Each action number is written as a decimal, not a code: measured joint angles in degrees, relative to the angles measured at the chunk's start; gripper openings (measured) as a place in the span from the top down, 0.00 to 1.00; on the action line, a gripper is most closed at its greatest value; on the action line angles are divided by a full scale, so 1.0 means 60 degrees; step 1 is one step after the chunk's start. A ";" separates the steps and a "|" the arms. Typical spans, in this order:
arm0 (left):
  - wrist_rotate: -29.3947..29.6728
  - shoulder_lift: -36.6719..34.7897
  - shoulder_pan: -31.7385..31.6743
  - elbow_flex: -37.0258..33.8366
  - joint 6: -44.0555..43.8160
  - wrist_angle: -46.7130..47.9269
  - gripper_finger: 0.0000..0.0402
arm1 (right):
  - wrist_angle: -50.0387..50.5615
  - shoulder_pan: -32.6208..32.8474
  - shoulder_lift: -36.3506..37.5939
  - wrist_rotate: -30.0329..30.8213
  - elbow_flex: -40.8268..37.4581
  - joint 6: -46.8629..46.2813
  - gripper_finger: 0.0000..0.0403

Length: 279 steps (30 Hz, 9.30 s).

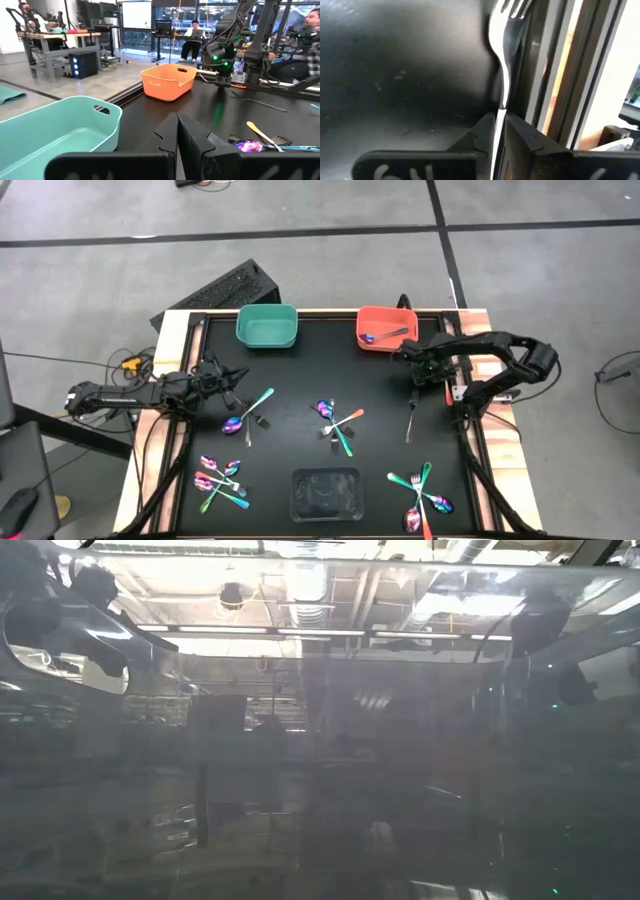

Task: Sort silverware by color (type)
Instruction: Put the orange fork into the green bin, then put the black fork into the black bin, then put the blue spoon into the orange bin

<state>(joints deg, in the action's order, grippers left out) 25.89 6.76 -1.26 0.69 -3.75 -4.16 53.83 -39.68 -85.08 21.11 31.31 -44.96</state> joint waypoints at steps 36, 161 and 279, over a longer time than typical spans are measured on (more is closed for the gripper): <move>-0.0467 0.0000 0.0001 0.0000 -0.0463 -0.1020 0.96 | -0.7209 0.4730 0.1767 -0.1217 0.0754 0.2284 0.98; -0.4617 1.1315 -0.5271 0.6755 0.2190 0.2909 0.66 | -0.5996 0.7301 -0.2856 -0.1304 0.4668 0.3595 0.80; -0.1833 1.1675 -0.0947 0.5774 0.1238 0.0710 0.74 | -0.6048 1.1024 -0.2944 -0.4516 0.7573 0.1823 0.60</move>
<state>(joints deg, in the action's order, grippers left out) 14.90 76.82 -6.94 35.33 3.68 0.10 17.54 26.46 -102.74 -5.99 76.75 -34.02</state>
